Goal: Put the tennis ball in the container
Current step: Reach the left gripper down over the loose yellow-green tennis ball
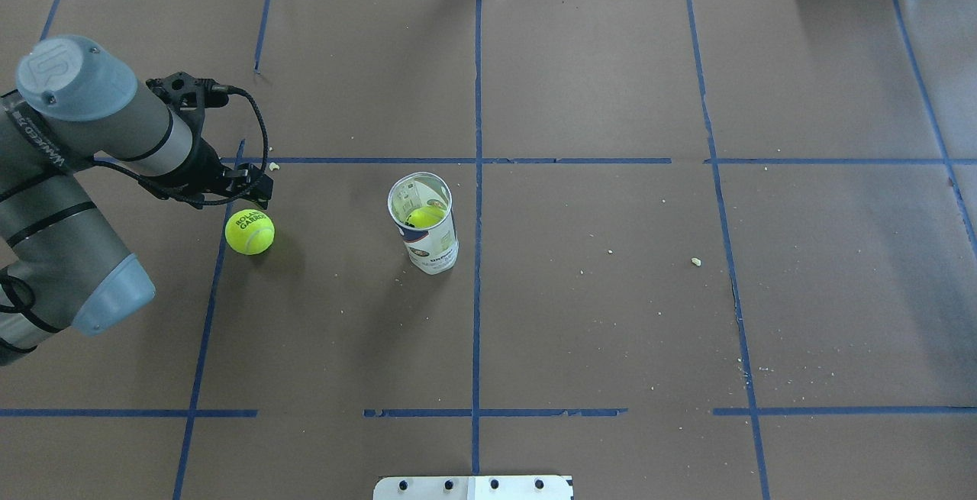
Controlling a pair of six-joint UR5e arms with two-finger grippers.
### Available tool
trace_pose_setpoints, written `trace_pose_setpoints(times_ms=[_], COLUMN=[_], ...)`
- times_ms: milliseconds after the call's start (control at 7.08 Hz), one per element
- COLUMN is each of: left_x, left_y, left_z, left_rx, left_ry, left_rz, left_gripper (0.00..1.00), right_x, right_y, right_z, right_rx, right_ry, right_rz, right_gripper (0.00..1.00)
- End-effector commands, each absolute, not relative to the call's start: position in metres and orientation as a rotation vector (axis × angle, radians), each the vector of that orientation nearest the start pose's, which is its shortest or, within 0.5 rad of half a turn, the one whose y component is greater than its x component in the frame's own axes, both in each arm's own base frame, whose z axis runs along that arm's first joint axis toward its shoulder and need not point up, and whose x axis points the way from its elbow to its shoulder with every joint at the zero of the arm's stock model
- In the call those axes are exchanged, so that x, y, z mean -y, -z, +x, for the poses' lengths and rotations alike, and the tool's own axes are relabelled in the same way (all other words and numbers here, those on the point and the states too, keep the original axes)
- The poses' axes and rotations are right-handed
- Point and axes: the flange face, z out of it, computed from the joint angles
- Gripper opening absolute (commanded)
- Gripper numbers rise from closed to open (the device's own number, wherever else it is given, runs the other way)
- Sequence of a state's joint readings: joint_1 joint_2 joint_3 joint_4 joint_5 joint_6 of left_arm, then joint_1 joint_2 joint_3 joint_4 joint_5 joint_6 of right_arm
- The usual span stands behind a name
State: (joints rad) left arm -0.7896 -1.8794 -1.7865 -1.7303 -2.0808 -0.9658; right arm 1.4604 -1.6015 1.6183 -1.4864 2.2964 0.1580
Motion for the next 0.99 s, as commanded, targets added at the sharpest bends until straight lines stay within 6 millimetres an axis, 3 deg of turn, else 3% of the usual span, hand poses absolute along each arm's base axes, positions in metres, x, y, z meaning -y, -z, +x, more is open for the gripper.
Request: trace_pose_setpoints(times_ms=[0, 424, 847], left_x=[0.487, 0.490, 0.478], left_y=[-0.391, -0.415, -0.414], left_z=[0.372, 0.382, 0.397], left_rx=[-0.832, -0.836, -0.842], left_ry=[0.017, 0.033, 0.008], left_rz=[0.051, 0.039, 0.019], left_gripper=[1.00, 1.00, 1.00], right_x=[0.490, 0.490, 0.490], right_y=[-0.645, -0.645, -0.645], right_z=[0.013, 0.013, 0.013], right_rx=[0.731, 0.731, 0.731], right_ry=[-0.009, -0.009, -0.009], right_rz=[-0.001, -0.001, -0.001], right_gripper=[1.00, 1.00, 1.00])
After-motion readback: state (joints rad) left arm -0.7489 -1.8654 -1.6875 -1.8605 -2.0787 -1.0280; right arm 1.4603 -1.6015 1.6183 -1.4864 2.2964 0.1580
